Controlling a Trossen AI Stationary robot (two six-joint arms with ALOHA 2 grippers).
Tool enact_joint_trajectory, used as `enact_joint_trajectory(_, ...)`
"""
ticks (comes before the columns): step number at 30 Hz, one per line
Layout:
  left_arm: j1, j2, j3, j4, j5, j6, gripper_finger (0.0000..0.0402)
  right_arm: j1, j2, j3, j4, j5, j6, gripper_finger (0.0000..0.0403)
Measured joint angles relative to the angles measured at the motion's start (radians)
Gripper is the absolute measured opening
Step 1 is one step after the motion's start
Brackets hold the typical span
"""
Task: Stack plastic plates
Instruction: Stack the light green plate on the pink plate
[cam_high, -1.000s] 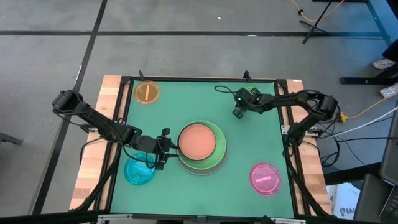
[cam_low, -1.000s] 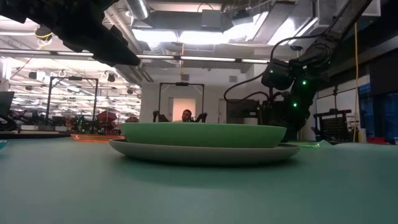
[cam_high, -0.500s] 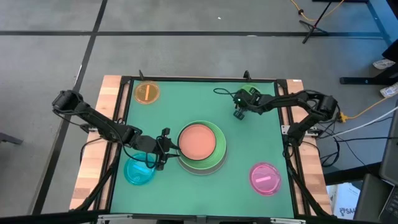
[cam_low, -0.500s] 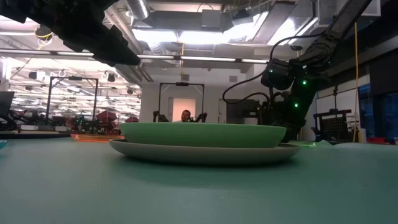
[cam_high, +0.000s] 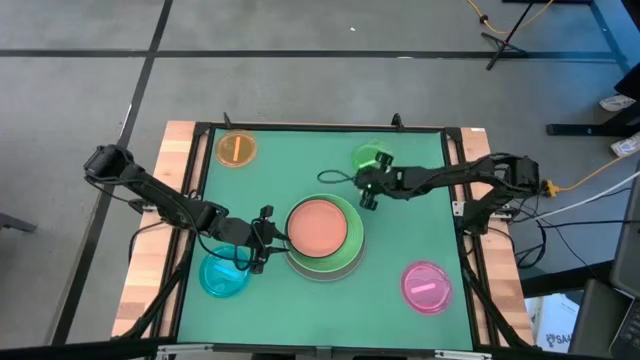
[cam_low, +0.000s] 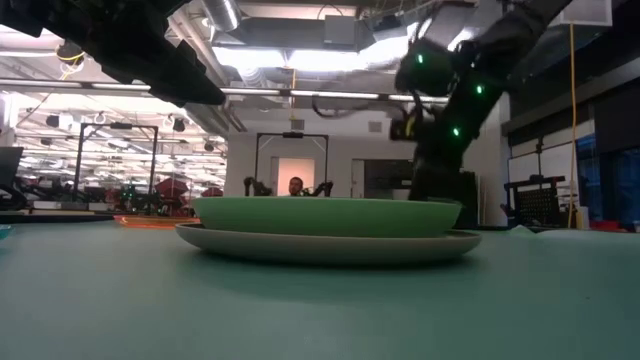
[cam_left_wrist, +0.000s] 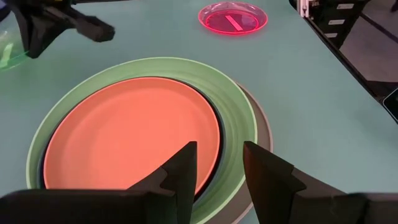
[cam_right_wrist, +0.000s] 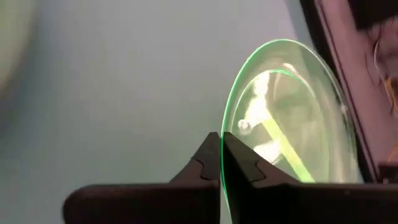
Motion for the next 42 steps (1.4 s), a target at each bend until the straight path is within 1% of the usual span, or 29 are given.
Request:
enact_joint_trajectory(4, 0.000, 0.000, 0.000, 0.000, 0.000, -0.001, 0.0124, 0.097, 0.000, 0.047, 0.001, -0.001, 0.000, 0.0001)
enact_joint_trajectory(8, 0.000, 0.000, 0.000, 0.003, -0.006, 0.000, 0.0124, 0.190, 0.000, 0.075, 0.003, 0.021, -0.002, 0.0000)
enact_joint_trajectory(13, 0.000, 0.000, 0.000, 0.003, -0.006, -0.003, 0.0124, 0.297, 0.000, 0.090, 0.027, 0.015, -0.044, 0.0000)
enact_joint_trajectory(19, 0.000, 0.000, 0.000, 0.002, -0.006, -0.026, 0.0124, 0.399, 0.000, 0.091, 0.116, 0.015, -0.103, 0.0000)
enact_joint_trajectory(23, 0.000, 0.000, 0.000, 0.003, -0.007, -0.026, 0.0124, 0.442, 0.000, 0.092, 0.210, 0.012, -0.132, 0.0000)
enact_joint_trajectory(25, 0.000, 0.000, 0.000, 0.003, -0.007, -0.026, 0.0124, 0.452, 0.000, 0.092, 0.244, -0.023, -0.146, 0.0000)
enact_joint_trajectory(29, 0.000, 0.000, 0.000, 0.004, -0.007, -0.002, 0.0124, 0.457, 0.002, 0.092, 0.296, -0.134, -0.136, 0.0000)
enact_joint_trajectory(35, 0.000, 0.000, 0.000, 0.018, -0.007, 0.019, 0.0124, 0.463, 0.040, 0.092, 0.404, -0.271, -0.109, 0.0000)
enact_joint_trajectory(38, -0.002, -0.007, 0.003, 0.018, -0.006, 0.023, 0.0124, 0.476, 0.071, 0.092, 0.434, -0.299, -0.110, 0.0000)
enact_joint_trajectory(42, -0.007, -0.031, 0.004, 0.017, -0.002, 0.022, 0.0124, 0.508, 0.093, 0.092, 0.438, -0.289, -0.112, 0.0000)
